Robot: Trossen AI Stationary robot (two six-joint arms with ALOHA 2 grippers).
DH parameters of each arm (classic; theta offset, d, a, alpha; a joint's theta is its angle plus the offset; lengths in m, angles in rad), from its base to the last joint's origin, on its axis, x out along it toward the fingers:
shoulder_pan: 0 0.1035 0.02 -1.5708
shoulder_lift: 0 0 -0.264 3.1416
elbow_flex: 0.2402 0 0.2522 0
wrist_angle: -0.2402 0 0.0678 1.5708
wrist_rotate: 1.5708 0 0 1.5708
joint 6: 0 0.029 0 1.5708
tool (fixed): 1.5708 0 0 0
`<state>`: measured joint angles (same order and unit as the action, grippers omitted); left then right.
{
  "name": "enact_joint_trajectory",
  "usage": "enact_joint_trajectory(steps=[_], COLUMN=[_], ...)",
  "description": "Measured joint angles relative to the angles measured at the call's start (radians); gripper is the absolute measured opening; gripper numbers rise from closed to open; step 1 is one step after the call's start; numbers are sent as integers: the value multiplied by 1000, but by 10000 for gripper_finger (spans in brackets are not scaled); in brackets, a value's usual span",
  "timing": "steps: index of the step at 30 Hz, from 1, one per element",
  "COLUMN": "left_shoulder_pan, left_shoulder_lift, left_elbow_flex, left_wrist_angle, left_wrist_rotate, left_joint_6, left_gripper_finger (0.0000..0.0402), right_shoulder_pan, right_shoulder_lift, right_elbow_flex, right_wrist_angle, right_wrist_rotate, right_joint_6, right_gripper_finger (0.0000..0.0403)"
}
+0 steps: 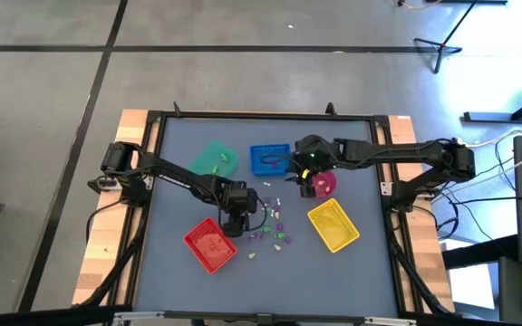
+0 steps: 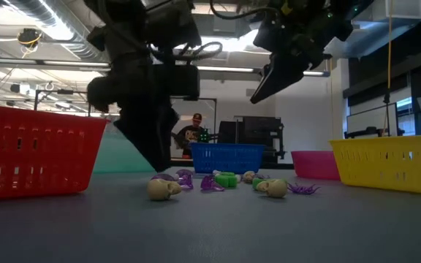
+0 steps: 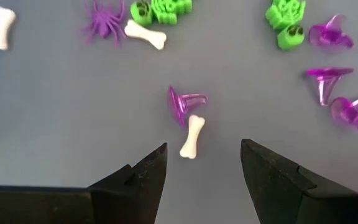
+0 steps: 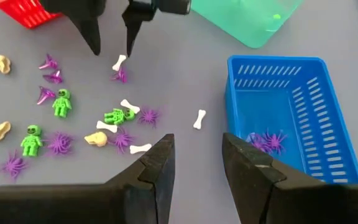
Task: Sort Halloween decoration
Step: Put the white bone toy into the yellow bin
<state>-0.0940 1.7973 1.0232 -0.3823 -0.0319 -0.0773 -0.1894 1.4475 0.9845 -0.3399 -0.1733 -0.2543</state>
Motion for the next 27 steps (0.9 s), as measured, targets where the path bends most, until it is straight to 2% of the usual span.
enact_joint_trajectory(steps=[7, 18, 27], left_shoulder_pan=[0, 41, 50], left_shoulder_lift=[0, 0, 0], left_elbow_flex=[-63, -70, -70], left_wrist_angle=[91, 113, 112], left_wrist_rotate=[-7, -5, 38], left_joint_6=[-2, -25, -25], left_gripper_finger=[187, 186, 150], right_shoulder_pan=[0, 0, 0], right_shoulder_lift=[-1, -1, -1], right_elbow_flex=[0, 0, 1], right_wrist_angle=[2, 2, 2], right_wrist_rotate=[-3, -2, -2], right_joint_6=[0, 0, 0], right_gripper_finger=[131, 131, 131])
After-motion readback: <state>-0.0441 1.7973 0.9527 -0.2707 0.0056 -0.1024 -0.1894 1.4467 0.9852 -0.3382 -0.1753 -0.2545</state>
